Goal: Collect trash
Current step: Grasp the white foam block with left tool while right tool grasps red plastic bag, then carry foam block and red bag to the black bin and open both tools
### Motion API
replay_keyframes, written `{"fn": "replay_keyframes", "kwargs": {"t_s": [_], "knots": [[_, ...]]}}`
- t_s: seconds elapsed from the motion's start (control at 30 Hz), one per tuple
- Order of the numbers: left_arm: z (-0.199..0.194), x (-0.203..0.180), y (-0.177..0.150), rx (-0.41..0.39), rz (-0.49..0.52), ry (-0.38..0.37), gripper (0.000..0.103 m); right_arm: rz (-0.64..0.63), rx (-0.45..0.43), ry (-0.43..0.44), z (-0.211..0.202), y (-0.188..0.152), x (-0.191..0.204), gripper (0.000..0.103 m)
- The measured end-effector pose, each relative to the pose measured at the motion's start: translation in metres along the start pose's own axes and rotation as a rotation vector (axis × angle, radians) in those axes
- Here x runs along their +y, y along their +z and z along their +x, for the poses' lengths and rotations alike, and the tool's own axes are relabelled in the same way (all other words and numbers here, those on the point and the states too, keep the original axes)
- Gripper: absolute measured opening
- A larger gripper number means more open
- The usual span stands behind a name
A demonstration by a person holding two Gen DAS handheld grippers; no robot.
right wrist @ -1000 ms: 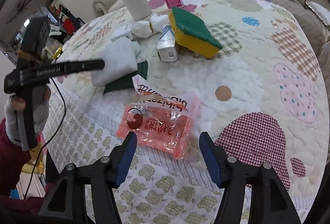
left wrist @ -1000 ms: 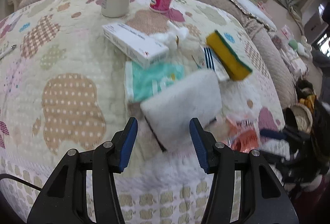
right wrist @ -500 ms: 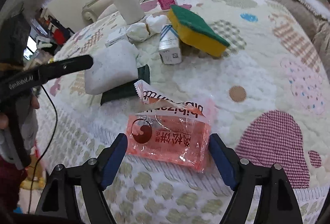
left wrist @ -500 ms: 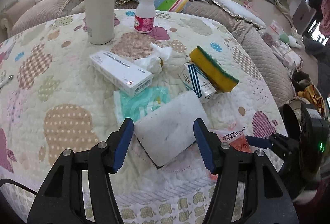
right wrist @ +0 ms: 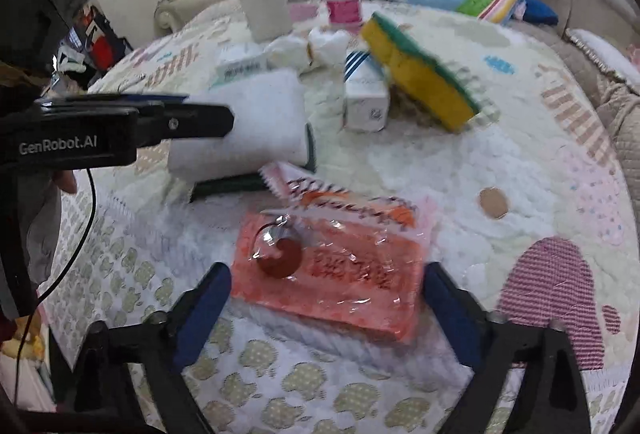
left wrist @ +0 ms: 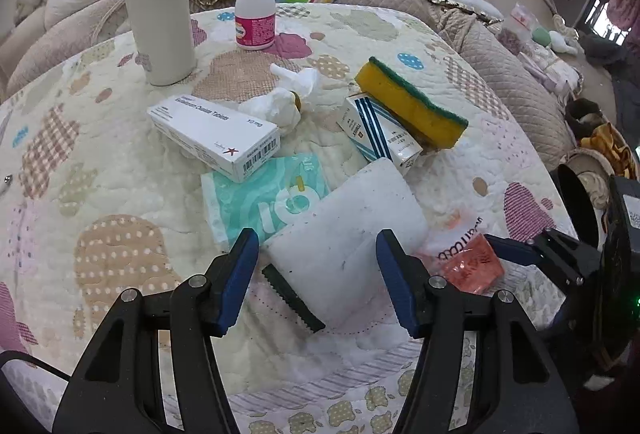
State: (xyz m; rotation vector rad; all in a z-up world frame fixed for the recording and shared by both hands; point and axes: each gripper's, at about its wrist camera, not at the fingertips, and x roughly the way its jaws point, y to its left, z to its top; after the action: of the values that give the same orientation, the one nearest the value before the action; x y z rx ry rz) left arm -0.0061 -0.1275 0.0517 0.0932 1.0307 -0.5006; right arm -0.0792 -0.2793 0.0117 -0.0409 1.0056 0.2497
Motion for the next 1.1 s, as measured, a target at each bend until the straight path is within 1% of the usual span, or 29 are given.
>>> {"fn": "replay_keyframes", "kwargs": {"t_s": [0.03, 0.1, 0.13, 0.2, 0.27, 0.3, 0.33, 0.37, 0.43, 0.47, 0.53, 0.63, 0.7, 0.8, 0.93, 1.1], "knots": [[0.0, 0.0, 0.0, -0.002, 0.0, 0.0, 0.06, -0.007, -0.003, -0.009, -0.001, -0.001, -0.002, 0.053], [0.003, -0.001, 0.001, 0.004, -0.019, -0.015, 0.06, 0.016, 0.001, 0.02, -0.005, -0.001, -0.016, 0.033], [0.005, -0.001, 0.001, 0.009, -0.032, -0.026, 0.06, 0.032, 0.006, 0.033, -0.007, -0.001, -0.024, 0.03], [0.006, -0.002, -0.002, 0.0, -0.057, -0.02, 0.059, 0.052, 0.01, 0.031, -0.012, -0.004, -0.039, 0.024], [0.005, -0.006, -0.004, -0.011, -0.056, -0.016, 0.056, 0.084, 0.009, 0.048, -0.017, -0.01, -0.053, 0.023], [0.005, -0.01, -0.005, -0.01, -0.048, -0.019, 0.051, 0.098, 0.009, 0.061, -0.02, -0.013, -0.059, 0.023], [0.005, -0.015, -0.007, -0.009, -0.04, -0.024, 0.043, 0.116, 0.006, 0.064, -0.024, -0.016, -0.065, 0.022], [0.004, -0.019, -0.009, -0.01, -0.034, -0.021, 0.038, 0.126, -0.001, 0.063, -0.026, -0.017, -0.068, 0.022], [0.0, -0.027, -0.011, -0.014, -0.015, -0.008, 0.032, 0.147, -0.013, 0.065, -0.032, -0.02, -0.075, 0.021], [-0.003, -0.031, -0.013, -0.025, -0.007, 0.002, 0.031, 0.162, -0.021, 0.067, -0.036, -0.021, -0.081, 0.021], [-0.009, -0.033, -0.013, -0.037, -0.016, 0.002, 0.027, 0.185, -0.034, 0.068, -0.042, -0.023, -0.089, 0.021], [-0.017, -0.032, -0.01, -0.055, -0.066, -0.017, 0.025, 0.216, -0.06, 0.076, -0.055, -0.026, -0.101, 0.02], [-0.021, -0.035, -0.007, -0.066, -0.085, -0.028, 0.025, 0.233, -0.084, 0.066, -0.065, -0.027, -0.108, 0.02], [-0.025, -0.049, -0.005, -0.082, -0.07, -0.028, 0.024, 0.252, -0.109, 0.055, -0.078, -0.03, -0.12, 0.02], [-0.026, -0.069, -0.002, -0.087, -0.057, -0.056, 0.024, 0.285, -0.142, 0.028, -0.095, -0.036, -0.138, 0.02], [-0.026, -0.109, 0.009, -0.097, -0.007, -0.094, 0.024, 0.334, -0.166, -0.01, -0.112, -0.048, -0.164, 0.02]]}}
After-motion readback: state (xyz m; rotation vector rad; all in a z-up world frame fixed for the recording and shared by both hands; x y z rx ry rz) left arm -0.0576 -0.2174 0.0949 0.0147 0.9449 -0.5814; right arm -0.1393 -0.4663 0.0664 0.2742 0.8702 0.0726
